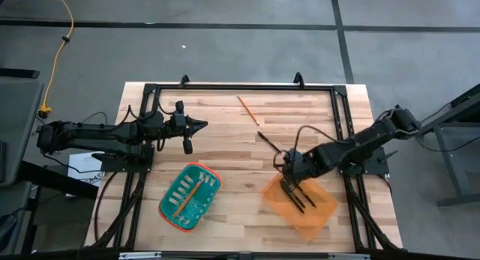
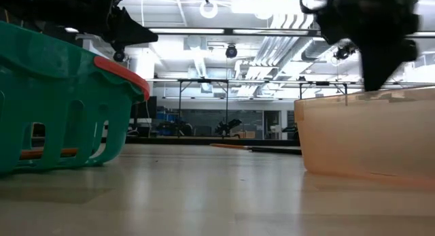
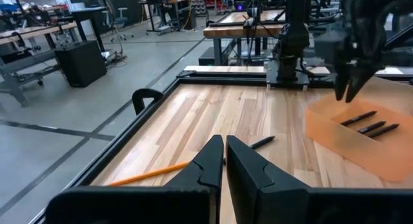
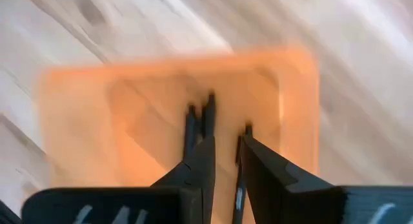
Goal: Sort pens & pencils
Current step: Put the black pen into the orange bin
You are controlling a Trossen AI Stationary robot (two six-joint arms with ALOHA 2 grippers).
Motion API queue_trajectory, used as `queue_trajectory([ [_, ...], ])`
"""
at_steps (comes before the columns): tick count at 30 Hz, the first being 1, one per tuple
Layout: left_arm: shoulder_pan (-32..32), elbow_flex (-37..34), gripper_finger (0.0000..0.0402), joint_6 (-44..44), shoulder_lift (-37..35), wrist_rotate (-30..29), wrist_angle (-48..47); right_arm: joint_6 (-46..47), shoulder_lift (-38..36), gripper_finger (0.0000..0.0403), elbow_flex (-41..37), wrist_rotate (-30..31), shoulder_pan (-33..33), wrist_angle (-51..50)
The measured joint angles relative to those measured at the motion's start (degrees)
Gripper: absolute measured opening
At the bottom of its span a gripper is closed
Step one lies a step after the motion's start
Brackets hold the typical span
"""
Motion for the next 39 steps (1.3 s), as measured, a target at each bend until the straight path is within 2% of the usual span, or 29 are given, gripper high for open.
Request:
queue_trajectory([
  [6,0.00,0.00,0.0010,0.02,0.00,0.00,-0.01,-10.58,0.00,0.0067,4.38,0.73,-7.65,-0.60],
  [15,0.00,0.00,0.0010,0.50,0.00,0.00,-0.01,-25.24,0.25,0.0071,3.99,-0.20,-19.18,2.78],
  [24,-0.02,0.00,0.0010,0.54,0.00,0.00,-0.04,-36.74,9.49,0.0120,3.84,-3.82,-29.01,7.57],
  [31,0.00,0.00,0.0010,0.65,0.00,0.00,-0.06,-42.34,17.00,0.0140,3.81,-7.53,-33.62,10.76],
  [39,0.00,0.00,0.0010,0.96,0.00,0.00,-0.07,-46.39,20.82,0.0140,3.79,-8.19,-35.48,12.88],
])
